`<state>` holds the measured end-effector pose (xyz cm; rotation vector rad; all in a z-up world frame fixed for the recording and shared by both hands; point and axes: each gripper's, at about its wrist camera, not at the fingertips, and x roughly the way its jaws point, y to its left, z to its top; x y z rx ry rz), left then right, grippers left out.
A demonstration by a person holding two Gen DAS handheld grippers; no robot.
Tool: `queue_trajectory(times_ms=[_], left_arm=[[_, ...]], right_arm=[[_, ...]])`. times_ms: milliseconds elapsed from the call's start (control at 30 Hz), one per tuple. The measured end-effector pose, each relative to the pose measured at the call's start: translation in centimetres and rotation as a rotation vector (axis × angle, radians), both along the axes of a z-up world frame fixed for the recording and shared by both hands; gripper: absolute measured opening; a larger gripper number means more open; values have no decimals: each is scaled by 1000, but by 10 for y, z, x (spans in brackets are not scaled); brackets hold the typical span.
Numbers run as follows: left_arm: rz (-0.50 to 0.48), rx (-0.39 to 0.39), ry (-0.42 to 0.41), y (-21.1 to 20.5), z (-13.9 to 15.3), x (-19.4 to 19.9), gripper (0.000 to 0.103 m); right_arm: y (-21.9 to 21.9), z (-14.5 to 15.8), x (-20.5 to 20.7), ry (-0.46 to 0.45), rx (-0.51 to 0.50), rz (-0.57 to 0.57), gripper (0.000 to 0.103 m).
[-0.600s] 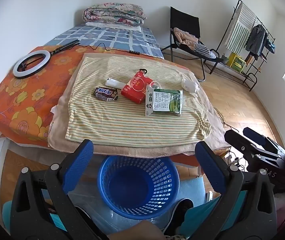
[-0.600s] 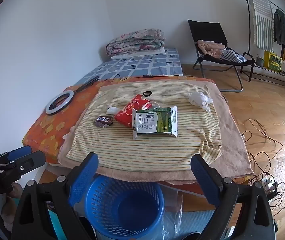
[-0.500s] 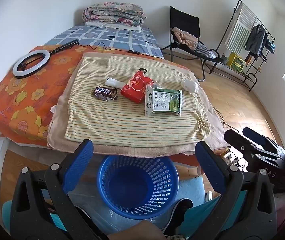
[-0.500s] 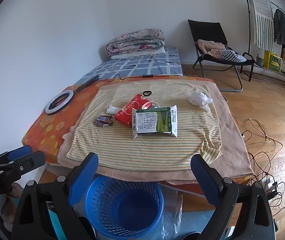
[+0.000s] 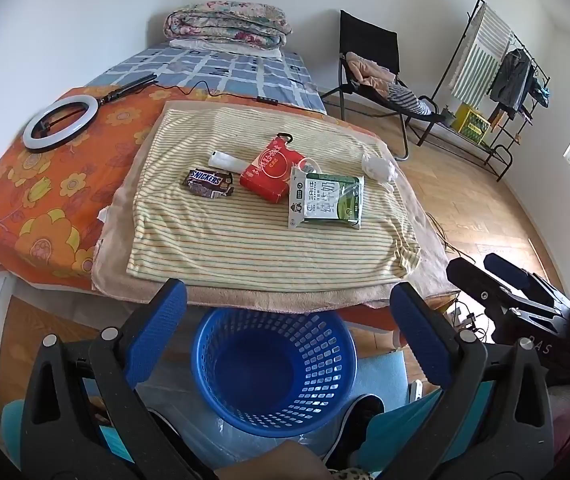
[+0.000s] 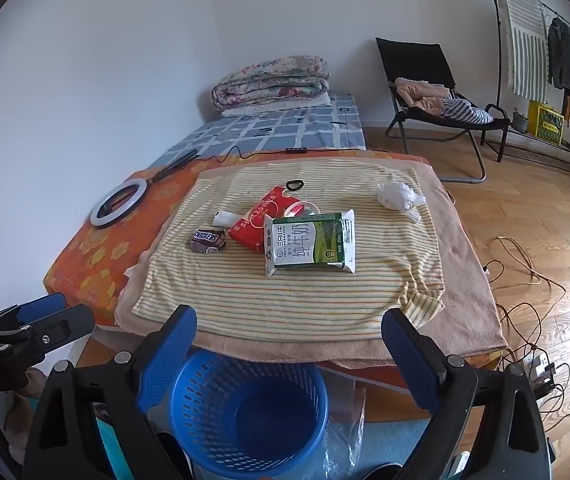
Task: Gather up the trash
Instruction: 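Move both tools from above the blue basket toward the items on the blanket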
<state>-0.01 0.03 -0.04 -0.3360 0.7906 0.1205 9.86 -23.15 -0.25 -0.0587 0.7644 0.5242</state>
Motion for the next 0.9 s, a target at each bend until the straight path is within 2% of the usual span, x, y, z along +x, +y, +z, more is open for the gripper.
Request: queue_trajectory(times_ms=[800, 833, 900], left_arm=[[-4, -9, 10, -1, 0, 0, 103], [-6, -8, 12, -8, -16, -1, 103], [-13, -7, 16, -13, -23, 4, 103]], right_arm=[[3, -7, 4, 12, -24, -2, 95], [3, -8, 5, 13, -23, -1, 95], [2, -9, 7, 15, -20, -3, 95]])
